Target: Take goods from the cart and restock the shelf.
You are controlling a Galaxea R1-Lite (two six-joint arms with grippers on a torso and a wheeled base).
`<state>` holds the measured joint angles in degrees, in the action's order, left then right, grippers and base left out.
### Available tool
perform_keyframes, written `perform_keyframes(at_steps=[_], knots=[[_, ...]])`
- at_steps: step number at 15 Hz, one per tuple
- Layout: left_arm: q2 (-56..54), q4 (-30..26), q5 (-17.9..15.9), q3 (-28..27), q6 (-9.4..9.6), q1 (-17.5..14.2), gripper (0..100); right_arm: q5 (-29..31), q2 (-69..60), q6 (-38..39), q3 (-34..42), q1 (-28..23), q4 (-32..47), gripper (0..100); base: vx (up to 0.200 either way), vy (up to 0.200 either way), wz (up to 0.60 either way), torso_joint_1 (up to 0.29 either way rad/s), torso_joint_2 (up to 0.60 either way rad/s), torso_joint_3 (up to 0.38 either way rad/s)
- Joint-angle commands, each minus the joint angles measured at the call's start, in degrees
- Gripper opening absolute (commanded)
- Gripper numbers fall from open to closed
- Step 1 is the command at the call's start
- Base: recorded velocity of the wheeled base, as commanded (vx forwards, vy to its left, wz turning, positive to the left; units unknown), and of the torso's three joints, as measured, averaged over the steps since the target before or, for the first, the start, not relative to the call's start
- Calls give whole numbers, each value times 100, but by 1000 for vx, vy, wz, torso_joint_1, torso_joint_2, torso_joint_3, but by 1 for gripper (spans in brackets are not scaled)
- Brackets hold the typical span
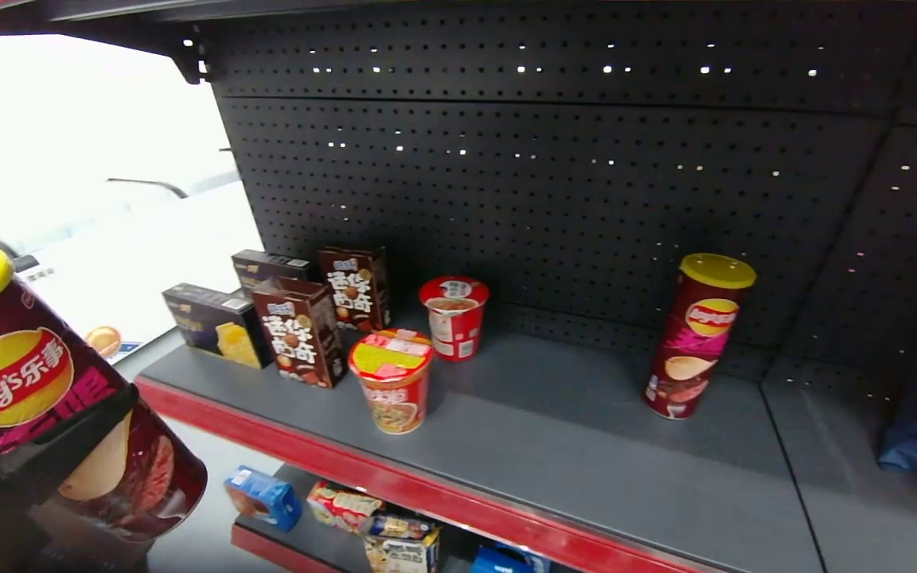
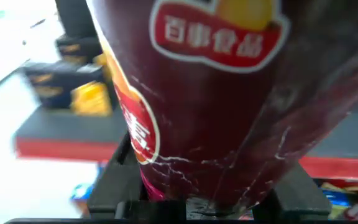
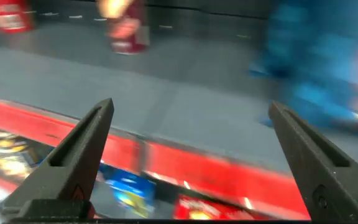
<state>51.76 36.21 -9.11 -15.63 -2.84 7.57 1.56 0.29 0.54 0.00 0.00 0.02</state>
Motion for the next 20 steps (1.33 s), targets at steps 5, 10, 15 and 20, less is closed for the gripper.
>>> perform_keyframes(at_steps=[5, 10, 15, 20], knots=[[9, 62, -12, -28, -94, -1, 0, -7, 6, -18, 0, 0, -2, 100, 0, 0, -240, 1, 0, 2], [-263, 9, -21, -116, -94, 8, 0, -7, 6, -10, 0, 0, -2, 100, 0, 0, 0, 0, 0, 0], [-615, -8, -3, 77, -103, -1, 0, -7, 6, -10, 0, 0, -2, 100, 0, 0, -240, 0, 1, 1], [-966, -624, 172, -248, -50, -10, 0, -1070, 630, -1, -1002, 211, -90, 100, 0, 0, 0, 0, 0, 0]])
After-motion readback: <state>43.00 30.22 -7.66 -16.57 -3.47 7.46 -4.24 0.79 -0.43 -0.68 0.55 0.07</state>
